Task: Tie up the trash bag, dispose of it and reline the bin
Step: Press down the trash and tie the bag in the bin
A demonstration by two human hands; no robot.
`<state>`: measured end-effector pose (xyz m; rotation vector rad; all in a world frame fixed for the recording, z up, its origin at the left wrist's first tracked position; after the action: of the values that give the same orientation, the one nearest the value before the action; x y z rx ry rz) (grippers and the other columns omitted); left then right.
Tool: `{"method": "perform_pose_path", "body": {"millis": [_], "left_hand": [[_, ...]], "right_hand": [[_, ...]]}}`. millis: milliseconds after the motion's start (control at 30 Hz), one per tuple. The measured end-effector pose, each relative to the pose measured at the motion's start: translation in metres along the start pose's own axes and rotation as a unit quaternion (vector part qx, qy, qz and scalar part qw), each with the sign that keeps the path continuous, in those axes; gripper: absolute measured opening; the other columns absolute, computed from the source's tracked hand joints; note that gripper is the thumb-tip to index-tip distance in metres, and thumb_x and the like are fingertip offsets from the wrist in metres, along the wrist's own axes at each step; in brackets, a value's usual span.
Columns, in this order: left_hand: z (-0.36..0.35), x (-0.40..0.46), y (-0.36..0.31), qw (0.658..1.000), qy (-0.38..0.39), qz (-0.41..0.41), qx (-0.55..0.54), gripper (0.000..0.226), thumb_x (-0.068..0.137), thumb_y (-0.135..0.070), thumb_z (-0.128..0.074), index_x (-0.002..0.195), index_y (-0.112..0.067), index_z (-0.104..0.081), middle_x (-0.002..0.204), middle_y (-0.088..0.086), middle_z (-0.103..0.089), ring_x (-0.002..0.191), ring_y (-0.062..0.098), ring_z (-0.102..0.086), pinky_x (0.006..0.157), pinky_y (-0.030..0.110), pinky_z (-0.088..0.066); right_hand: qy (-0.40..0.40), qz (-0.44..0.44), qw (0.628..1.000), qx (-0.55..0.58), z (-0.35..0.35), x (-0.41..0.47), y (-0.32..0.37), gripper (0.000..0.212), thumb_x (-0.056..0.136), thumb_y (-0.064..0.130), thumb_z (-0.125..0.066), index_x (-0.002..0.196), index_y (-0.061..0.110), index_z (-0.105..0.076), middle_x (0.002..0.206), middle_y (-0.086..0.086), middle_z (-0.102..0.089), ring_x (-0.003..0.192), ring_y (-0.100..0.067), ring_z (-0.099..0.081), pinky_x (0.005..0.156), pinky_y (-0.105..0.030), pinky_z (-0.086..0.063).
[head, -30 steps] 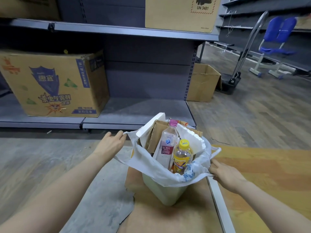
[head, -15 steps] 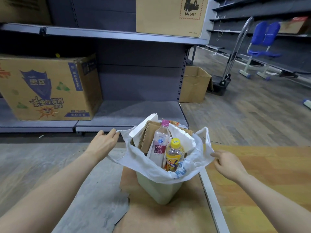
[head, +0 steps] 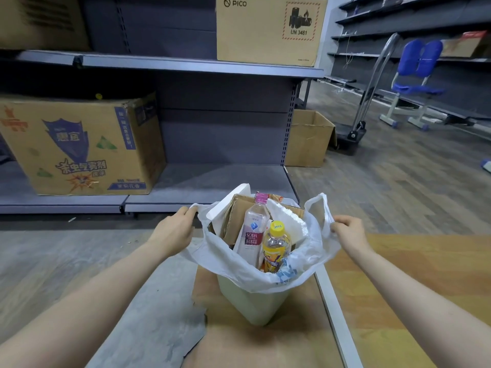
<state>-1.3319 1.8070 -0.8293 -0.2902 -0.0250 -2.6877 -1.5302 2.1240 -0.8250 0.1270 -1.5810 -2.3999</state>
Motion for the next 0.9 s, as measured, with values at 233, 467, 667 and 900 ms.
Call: {"method": "perform_pose_path", "body": {"millis": [233, 467, 667, 900], "left_hand": [[0.035, 0.017, -0.015, 0.99, -0.076, 0.014, -0.121, 0.048, 0.083, 0.011, -0.036, 0.121, -0.01, -0.056, 0.107, 0.012, -0.06, 0.097, 0.032, -0.057, 0.069, 0.032, -0.04], [0.081, 0.031, -0.025, 0.989, -0.112, 0.003, -0.094, 0.056, 0.086, 0.013, -0.036, 0.138, -0.007, -0.045, 0.118, 0.012, -0.059, 0.107, 0.031, -0.057, 0.084, 0.037, -0.047], [0.111, 0.066, -0.035, 0.992, -0.069, -0.006, -0.109, 0.035, 0.077, 0.014, -0.035, 0.079, -0.019, -0.047, 0.093, 0.01, -0.051, 0.081, 0.027, -0.048, 0.072, 0.033, -0.042], [0.122, 0.074, -0.049, 0.997, -0.021, -0.044, -0.054, 0.035, 0.085, 0.004, -0.052, 0.114, -0.01, -0.066, 0.114, 0.009, -0.062, 0.101, 0.03, -0.061, 0.082, 0.034, -0.052]], "right_hand": [[-0.03, 0.075, 0.993, -0.086, 0.004, 0.013, 0.01, 0.033, 0.091, 0.019, -0.057, 0.061, 0.007, -0.047, 0.053, -0.006, -0.037, 0.052, -0.019, -0.032, 0.056, -0.029, -0.026], [-0.1, 0.117, 0.987, -0.057, 0.013, 0.011, 0.078, 0.02, 0.095, 0.015, -0.044, 0.076, 0.017, -0.049, 0.087, -0.002, -0.067, 0.069, -0.02, -0.051, 0.056, -0.028, -0.033], [-0.018, 0.083, 0.996, 0.015, 0.006, 0.019, 0.142, 0.021, 0.087, 0.013, -0.056, 0.067, 0.017, -0.051, 0.094, -0.012, -0.067, 0.085, -0.022, -0.052, 0.068, -0.032, -0.035], [0.047, 0.168, 0.982, -0.076, -0.014, 0.008, 0.177, 0.019, 0.093, 0.024, -0.055, 0.088, 0.006, -0.057, 0.084, -0.003, -0.055, 0.077, -0.017, -0.048, 0.063, -0.024, -0.036]]}}
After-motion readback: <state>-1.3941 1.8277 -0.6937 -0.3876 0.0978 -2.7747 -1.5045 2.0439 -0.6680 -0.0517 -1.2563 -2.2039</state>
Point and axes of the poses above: each hand's wrist, its own x-axis towards the middle knuckle, its own z-axis out of the back of the hand, y = z × x, the point moved 4 cm from there along x, towards the middle knuckle
